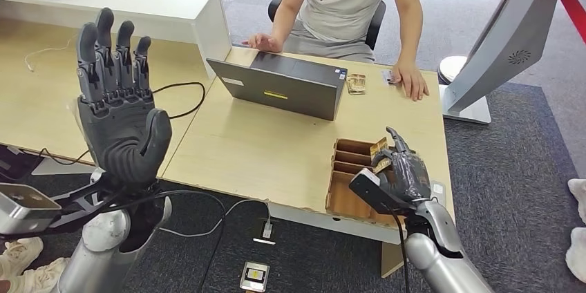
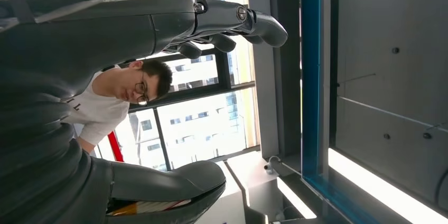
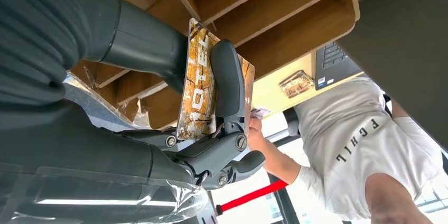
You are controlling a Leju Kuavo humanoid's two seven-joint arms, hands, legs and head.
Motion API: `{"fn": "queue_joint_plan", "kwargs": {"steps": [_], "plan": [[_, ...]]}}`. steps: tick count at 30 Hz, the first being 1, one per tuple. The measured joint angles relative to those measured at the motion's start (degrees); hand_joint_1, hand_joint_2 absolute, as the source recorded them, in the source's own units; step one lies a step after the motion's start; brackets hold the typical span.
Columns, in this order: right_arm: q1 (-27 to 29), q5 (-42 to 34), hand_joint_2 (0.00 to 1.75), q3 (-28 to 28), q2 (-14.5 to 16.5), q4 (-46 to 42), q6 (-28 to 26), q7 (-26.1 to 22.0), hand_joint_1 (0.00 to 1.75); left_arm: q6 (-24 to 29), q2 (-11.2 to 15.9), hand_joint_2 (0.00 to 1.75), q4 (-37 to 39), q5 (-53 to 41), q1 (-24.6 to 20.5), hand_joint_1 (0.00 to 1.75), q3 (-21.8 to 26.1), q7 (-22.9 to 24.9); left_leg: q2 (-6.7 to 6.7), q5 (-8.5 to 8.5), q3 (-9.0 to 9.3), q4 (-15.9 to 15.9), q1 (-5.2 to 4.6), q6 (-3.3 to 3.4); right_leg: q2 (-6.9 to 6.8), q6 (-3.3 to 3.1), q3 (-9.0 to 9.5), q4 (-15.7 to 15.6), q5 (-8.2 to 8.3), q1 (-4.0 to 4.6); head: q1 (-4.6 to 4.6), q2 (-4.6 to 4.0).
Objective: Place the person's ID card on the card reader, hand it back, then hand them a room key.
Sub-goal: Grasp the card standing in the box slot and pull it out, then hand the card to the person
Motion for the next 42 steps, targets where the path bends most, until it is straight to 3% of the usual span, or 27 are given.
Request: {"fn": "queue_joint_plan", "kwargs": {"steps": [12, 24, 32, 42], "plan": [[-2.6, 3.2, 1.75, -3.3, -3.3, -6.6, -3.6, 5.6, 1.75, -2.2, -0.3, 1.75, 0.2, 0.9, -0.3, 0.0, 0.0, 0.0, 0.02, 0.0, 0.04, 0.0, -0.01, 0.0, 0.02, 0.0, -0.01, 0.0, 0.01, 0.0, 0.0, 0.0], [-10.7, 5.6, 1.75, -5.1, -4.5, -9.5, 1.7, 6.5, 1.75, -3.6, -1.4, 1.75, 2.2, 3.6, -3.0, 0.0, -0.6, -1.5, 0.04, 0.02, 0.02, 0.0, -0.01, -0.01, 0.03, -0.02, -0.01, 0.0, 0.04, 0.0, -0.01, 0.0], [-19.7, 6.8, 1.75, -1.5, 1.2, 1.8, 4.2, 4.1, 1.75, -3.3, -2.5, 1.75, 3.9, 5.5, -4.6, 0.0, -1.0, -4.1, 0.03, 0.04, 0.01, 0.0, 0.02, -0.02, 0.02, -0.03, -0.02, 0.0, 0.04, 0.02, -0.01, 0.0], [-25.5, 8.0, 1.75, 2.8, 7.3, 15.7, 5.2, 4.7, 1.75, -2.9, -3.1, 1.75, 6.1, 6.4, -5.1, 0.0, -1.8, -5.1, 0.02, 0.04, -0.01, 0.0, 0.0, -0.02, 0.02, -0.03, -0.04, 0.0, 0.04, 0.01, 0.01, 0.0]]}}
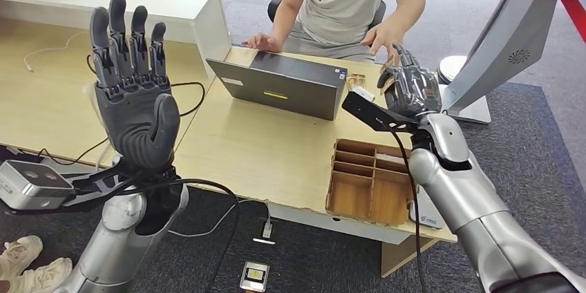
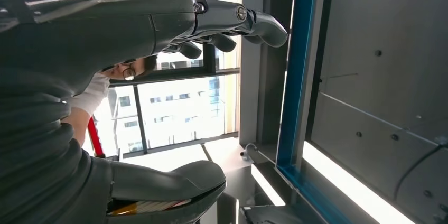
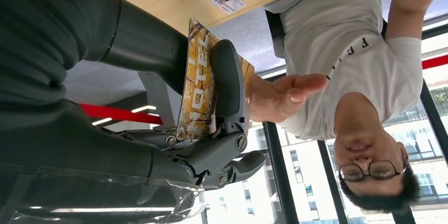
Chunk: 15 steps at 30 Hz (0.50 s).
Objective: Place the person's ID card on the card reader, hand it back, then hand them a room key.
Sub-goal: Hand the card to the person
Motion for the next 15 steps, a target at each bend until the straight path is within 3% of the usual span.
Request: {"fn": "queue_joint_plan", "kwargs": {"steps": [14, 15], "plan": [[-1.2, 0.5, 1.75, 2.1, 1.8, 6.3, 0.4, 1.0, 1.73, 0.2, -0.5, 1.75, 1.6, 0.5, -0.7, 0.0, -0.3, -0.2, 0.0, 0.0, 0.0, 0.0, 0.0, 0.0, 0.0, 0.0, -0.03, 0.0, 0.0, 0.0, -0.01, 0.0], [-1.2, 0.5, 1.75, 2.2, 1.7, 6.6, 0.4, 1.2, 1.46, 0.1, -0.5, 1.75, 1.7, 0.6, -0.8, 0.0, -0.3, -0.2, 0.0, 0.0, 0.0, 0.0, 0.0, 0.0, 0.0, 0.0, -0.03, 0.0, 0.0, 0.0, -0.01, 0.0]]}}
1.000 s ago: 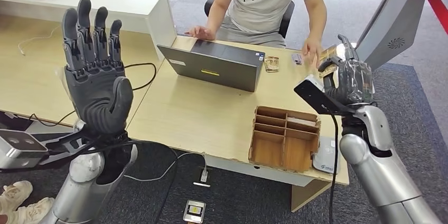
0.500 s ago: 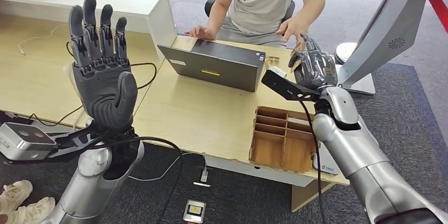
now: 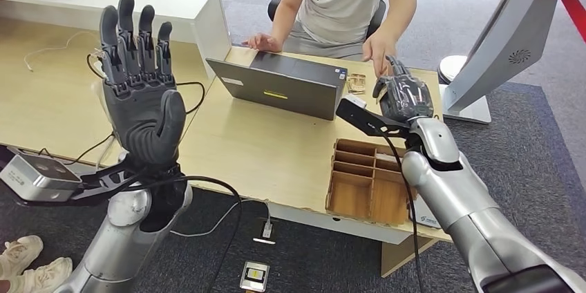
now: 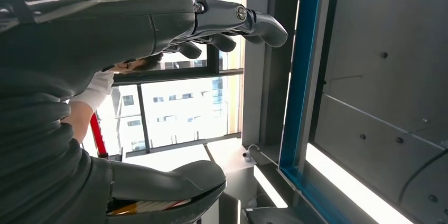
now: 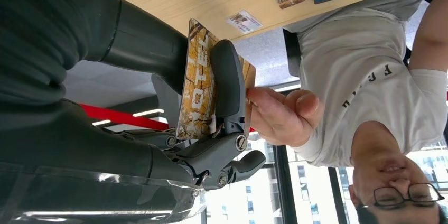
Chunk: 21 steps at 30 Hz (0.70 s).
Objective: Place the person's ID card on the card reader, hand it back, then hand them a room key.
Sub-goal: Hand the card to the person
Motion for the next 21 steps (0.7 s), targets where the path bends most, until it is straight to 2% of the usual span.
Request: {"fn": "queue_joint_plan", "kwargs": {"steps": [3, 4, 15, 21], "plan": [[0.0, 0.0, 1.75, 0.1, -0.2, 0.5, 0.0, 0.5, 0.17, -0.3, 0.0, 1.75, 0.3, 0.2, -0.3, 0.0, 0.0, 0.2, 0.01, 0.0, 0.0, 0.0, 0.0, 0.0, 0.01, 0.0, -0.01, 0.0, 0.0, 0.0, 0.01, 0.0], [0.1, 0.0, 1.75, 0.1, -0.3, 0.6, -0.1, 0.6, 0.01, -0.3, 0.0, 1.75, 0.3, 0.2, -0.4, 0.0, 0.0, 0.3, 0.01, 0.0, 0.0, 0.0, 0.0, 0.0, 0.01, 0.0, -0.01, 0.0, 0.0, 0.0, 0.0, 0.0], [1.7, -0.3, 1.75, -0.1, -2.2, -1.1, -2.5, -0.1, 0.0, 0.9, 0.0, 1.75, 0.4, -0.1, -0.4, 0.0, 0.2, 1.6, 0.0, 0.0, 0.01, 0.0, 0.0, 0.0, 0.01, 0.0, -0.01, 0.0, 0.0, 0.0, 0.0, 0.0], [6.5, -1.3, 1.75, -2.2, -6.0, -11.5, -4.3, 1.1, 0.0, 1.1, 0.0, 1.75, 0.4, -0.9, 0.7, 0.0, 0.7, 2.2, -0.01, -0.01, 0.01, 0.0, 0.0, 0.0, 0.01, 0.0, -0.01, 0.0, 0.0, 0.0, 0.0, 0.0]]}}
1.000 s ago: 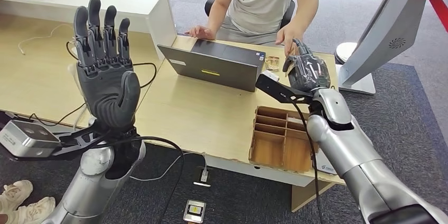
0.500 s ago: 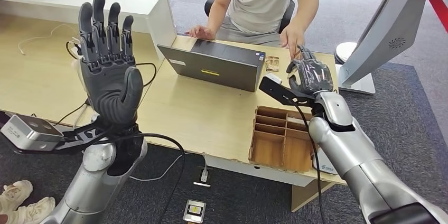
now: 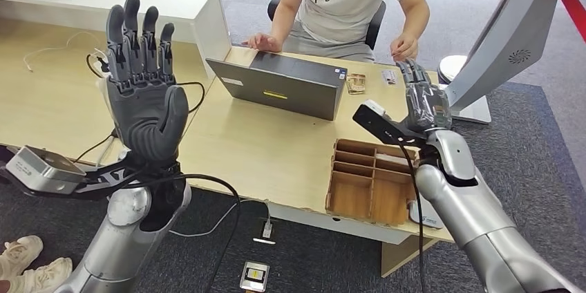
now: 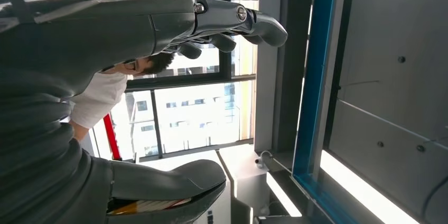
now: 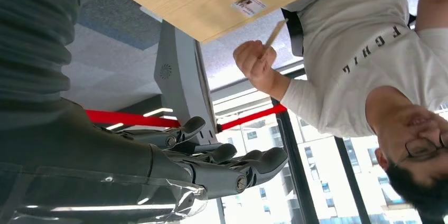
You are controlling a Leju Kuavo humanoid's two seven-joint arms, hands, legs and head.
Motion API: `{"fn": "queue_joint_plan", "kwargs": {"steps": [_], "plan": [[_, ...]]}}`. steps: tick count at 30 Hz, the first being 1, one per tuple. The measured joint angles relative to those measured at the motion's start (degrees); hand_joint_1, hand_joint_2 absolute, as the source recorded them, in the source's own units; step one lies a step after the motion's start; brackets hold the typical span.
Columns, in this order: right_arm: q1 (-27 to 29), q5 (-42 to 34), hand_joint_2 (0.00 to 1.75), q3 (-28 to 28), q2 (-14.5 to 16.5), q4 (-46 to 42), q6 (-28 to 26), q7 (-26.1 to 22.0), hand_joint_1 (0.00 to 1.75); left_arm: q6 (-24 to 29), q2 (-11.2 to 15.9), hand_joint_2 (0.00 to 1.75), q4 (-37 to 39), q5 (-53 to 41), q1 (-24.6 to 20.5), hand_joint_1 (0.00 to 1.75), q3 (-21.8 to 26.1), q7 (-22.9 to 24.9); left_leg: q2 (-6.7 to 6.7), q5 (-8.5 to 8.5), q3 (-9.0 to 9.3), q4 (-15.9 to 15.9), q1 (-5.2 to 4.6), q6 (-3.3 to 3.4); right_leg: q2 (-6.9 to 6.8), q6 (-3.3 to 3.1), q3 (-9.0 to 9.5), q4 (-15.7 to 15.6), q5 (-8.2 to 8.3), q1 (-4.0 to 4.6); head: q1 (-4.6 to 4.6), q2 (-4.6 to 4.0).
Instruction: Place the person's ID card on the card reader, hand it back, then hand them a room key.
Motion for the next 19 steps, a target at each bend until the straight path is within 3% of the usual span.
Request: {"fn": "queue_joint_plan", "kwargs": {"steps": [9, 16, 19], "plan": [[18.2, -0.4, 1.75, -5.8, -5.7, -27.5, -8.9, 1.7, 0.0, 0.5, 0.3, 1.75, -1.1, -1.6, 4.6, 0.0, 2.6, 0.4, -0.01, -0.05, 0.0, 0.0, 0.01, 0.0, -0.01, 0.01, 0.01, 0.0, -0.03, 0.01, 0.0, 0.0], [34.9, 1.3, 1.75, -11.5, -6.9, -46.4, -17.7, 1.0, 0.0, 2.5, 1.0, 1.75, -2.9, -6.7, 8.7, 0.0, 3.9, 1.6, -0.01, -0.07, -0.01, -0.1, 0.01, 0.01, -0.01, 0.01, 0.02, 0.0, -0.06, 0.0, 0.01, 0.0], [40.8, 0.6, 1.75, -14.0, -6.9, -52.7, -19.1, -0.6, 0.0, 4.5, 1.0, 1.75, -3.6, -10.5, 10.1, 0.0, 4.1, 2.0, -0.01, -0.08, -0.03, -0.1, 0.0, 0.02, -0.02, 0.01, 0.03, 0.0, -0.06, 0.0, 0.01, 0.0]]}}
